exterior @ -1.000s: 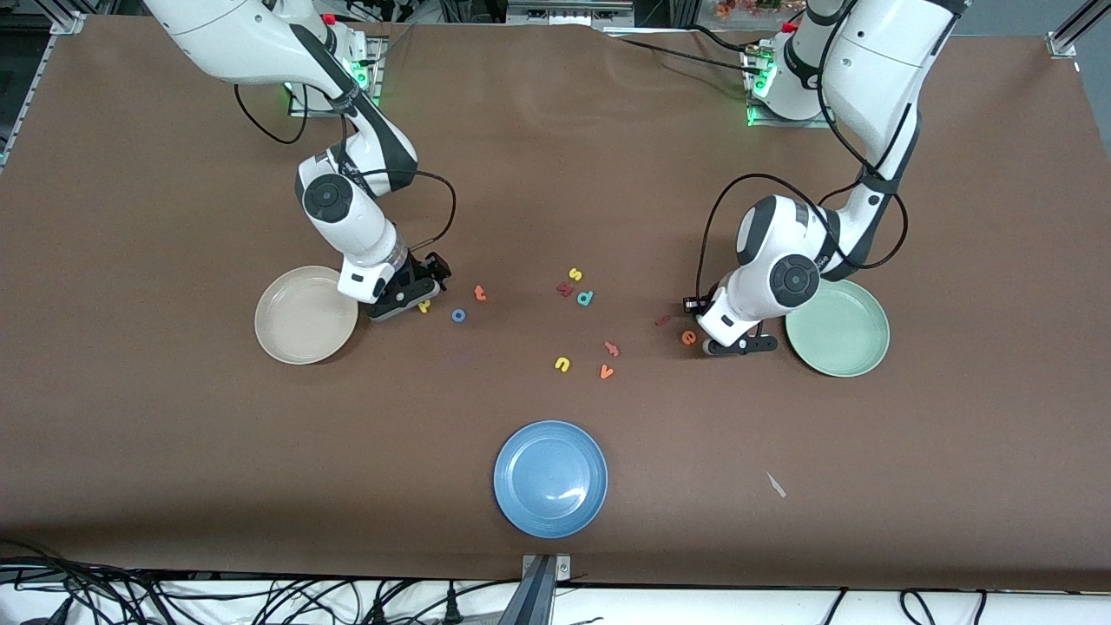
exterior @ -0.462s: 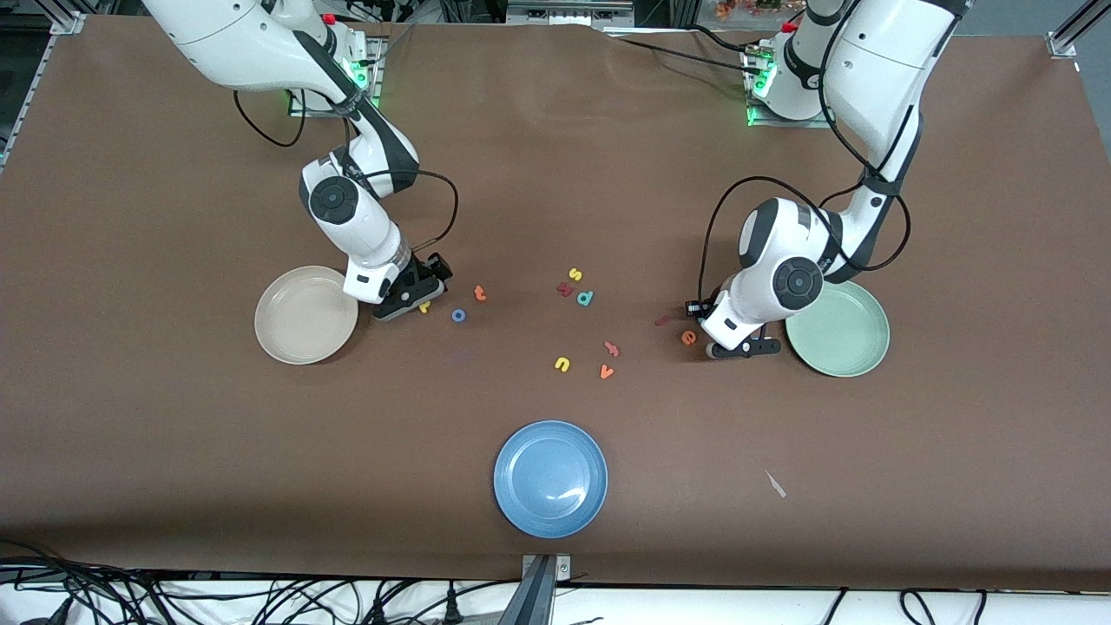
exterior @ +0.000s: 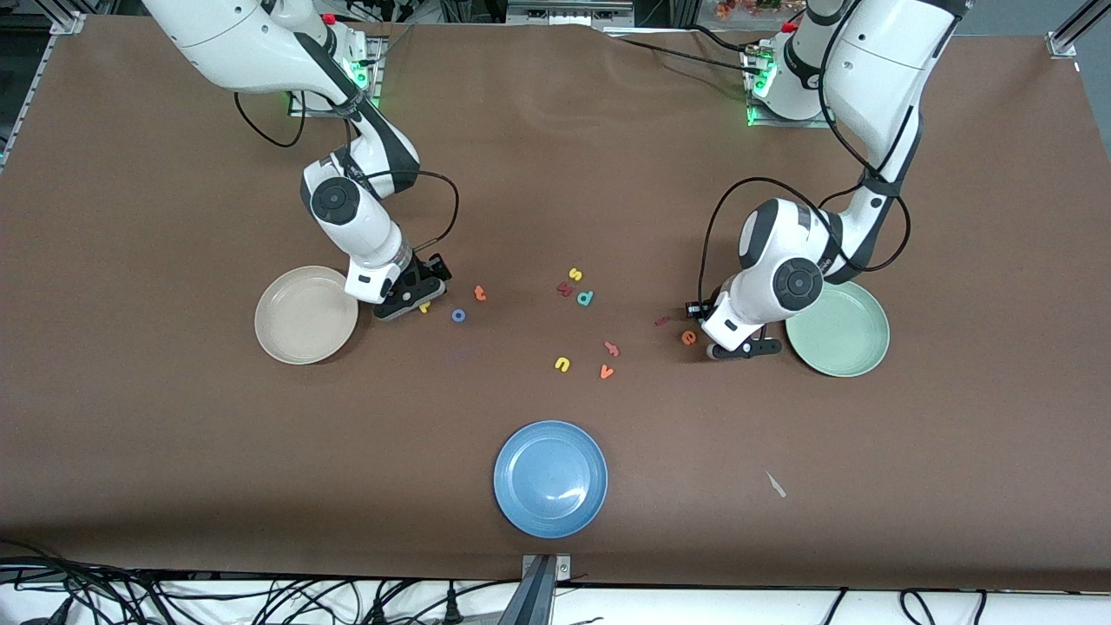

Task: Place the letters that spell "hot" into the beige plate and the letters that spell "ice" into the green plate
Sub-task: 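Lift the teal c while the right gripper grasps the yellow h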

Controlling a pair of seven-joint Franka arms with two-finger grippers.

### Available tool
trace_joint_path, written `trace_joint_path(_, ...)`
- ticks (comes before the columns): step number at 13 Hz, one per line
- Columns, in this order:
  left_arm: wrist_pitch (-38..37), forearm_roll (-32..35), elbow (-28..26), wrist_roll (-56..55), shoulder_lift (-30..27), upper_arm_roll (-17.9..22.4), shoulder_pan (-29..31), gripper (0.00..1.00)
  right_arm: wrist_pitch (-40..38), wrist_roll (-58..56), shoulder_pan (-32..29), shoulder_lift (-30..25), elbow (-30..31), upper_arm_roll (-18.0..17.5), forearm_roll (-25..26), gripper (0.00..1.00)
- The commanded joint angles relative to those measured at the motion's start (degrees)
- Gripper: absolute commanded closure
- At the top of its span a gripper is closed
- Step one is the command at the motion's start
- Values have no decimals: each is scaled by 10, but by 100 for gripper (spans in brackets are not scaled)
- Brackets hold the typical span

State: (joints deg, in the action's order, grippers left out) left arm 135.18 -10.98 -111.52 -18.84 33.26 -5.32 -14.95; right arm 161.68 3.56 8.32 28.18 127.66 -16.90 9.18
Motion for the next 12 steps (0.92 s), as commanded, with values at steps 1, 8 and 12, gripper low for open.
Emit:
trace_joint_path(1,10,-2,34,-2,31,5,0,65,34,7,-2,1,19,-2,13,35)
trace_joint_path(8,9,6,35,-3,33,9,1,61,33,2,-2,-4,20,0,13,78)
trace_joint_path(12,7,7,33,-3,33,9,1,78,20,-3,-4,-18,20,3,13,91)
